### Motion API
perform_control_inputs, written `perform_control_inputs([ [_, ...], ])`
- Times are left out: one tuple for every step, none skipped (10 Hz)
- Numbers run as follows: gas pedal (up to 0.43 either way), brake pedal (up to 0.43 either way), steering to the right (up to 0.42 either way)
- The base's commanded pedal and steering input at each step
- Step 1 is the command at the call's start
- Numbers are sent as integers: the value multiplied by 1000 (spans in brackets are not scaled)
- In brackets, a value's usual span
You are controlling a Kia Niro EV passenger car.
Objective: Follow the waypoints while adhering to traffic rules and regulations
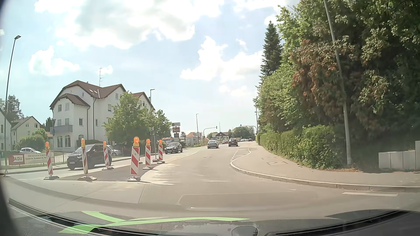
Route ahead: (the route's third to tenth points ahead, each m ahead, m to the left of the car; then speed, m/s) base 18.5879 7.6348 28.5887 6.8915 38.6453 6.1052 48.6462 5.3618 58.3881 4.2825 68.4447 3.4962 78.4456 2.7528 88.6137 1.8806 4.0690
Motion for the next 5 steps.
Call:
perform_control_inputs([
  [220, 0, -118],
  [228, 0, -108],
  [228, 0, -98],
  [228, 0, -96],
  [228, 0, -96],
])
